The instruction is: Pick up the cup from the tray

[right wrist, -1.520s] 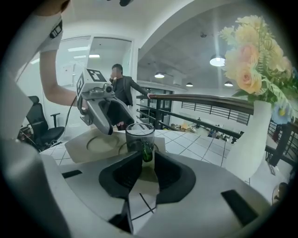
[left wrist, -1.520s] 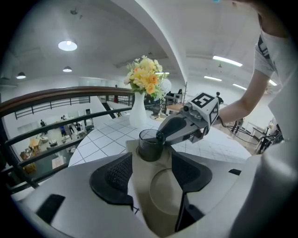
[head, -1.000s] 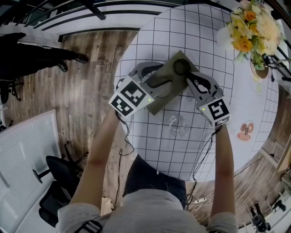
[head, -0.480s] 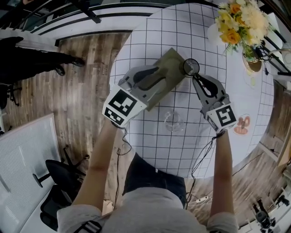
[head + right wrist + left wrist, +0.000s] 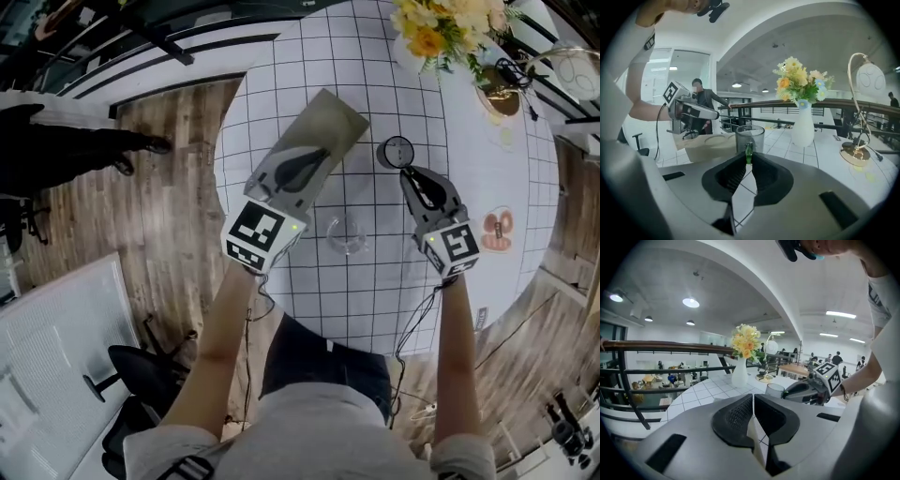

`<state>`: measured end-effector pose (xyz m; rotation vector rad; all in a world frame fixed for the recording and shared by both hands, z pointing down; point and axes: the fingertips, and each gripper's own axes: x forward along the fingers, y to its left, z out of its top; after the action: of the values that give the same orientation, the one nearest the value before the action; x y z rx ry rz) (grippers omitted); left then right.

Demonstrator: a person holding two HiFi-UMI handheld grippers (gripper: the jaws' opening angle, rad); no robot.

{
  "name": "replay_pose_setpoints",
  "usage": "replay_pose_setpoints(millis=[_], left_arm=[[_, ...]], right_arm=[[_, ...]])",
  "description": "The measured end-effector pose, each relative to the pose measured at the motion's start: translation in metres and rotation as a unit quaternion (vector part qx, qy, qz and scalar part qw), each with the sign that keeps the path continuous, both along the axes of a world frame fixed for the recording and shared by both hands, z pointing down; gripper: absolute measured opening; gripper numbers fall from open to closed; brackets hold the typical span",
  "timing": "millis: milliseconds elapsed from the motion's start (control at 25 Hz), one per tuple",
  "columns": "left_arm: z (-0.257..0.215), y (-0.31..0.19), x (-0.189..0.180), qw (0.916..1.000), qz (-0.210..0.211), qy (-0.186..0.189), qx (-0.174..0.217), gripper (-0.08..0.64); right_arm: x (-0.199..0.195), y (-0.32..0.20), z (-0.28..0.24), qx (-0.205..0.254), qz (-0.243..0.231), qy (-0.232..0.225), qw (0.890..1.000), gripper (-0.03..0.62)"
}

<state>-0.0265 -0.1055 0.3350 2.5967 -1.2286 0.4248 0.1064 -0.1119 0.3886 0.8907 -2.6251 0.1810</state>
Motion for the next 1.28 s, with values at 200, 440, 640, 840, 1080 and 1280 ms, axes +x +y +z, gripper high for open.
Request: replay_pose_setpoints(millis=[200,440,640,840,1080,1280], left_arm=[[0.005,0.013,0.012,0.9998,-0.015,0.004,-0.01,0.009],[0.011,0.029,0.018,0.9996,-0.024,0.001,-0.014,0.009],[0.015,0.041,0.011,0.9987,-0.046,-0.001,-0.021,0.009],[0.017,0.05,0.006,0.9976,-0.062,0.01,-0.029,0.009],[0.02,0.06,0.009,0.9976,-0.057,0.008,-0.037,0.009],[0.023,0.067,0.012,0.9979,-0.053,0.0,-0.038,0.008]], right_arm=[[0.021,0.019,0.027,-0.029,0.031,0.003,0.999,0.04],[0.031,0.034,0.055,-0.047,0.043,0.026,0.998,0.04],[0.029,0.044,0.073,-0.051,0.031,0.057,0.997,0.04],[0.025,0.049,0.083,-0.061,0.025,0.069,0.995,0.04],[0.025,0.051,0.091,-0.079,0.014,0.104,0.991,0.04],[0.022,0.054,0.096,-0.073,0.005,0.151,0.986,0.04]])
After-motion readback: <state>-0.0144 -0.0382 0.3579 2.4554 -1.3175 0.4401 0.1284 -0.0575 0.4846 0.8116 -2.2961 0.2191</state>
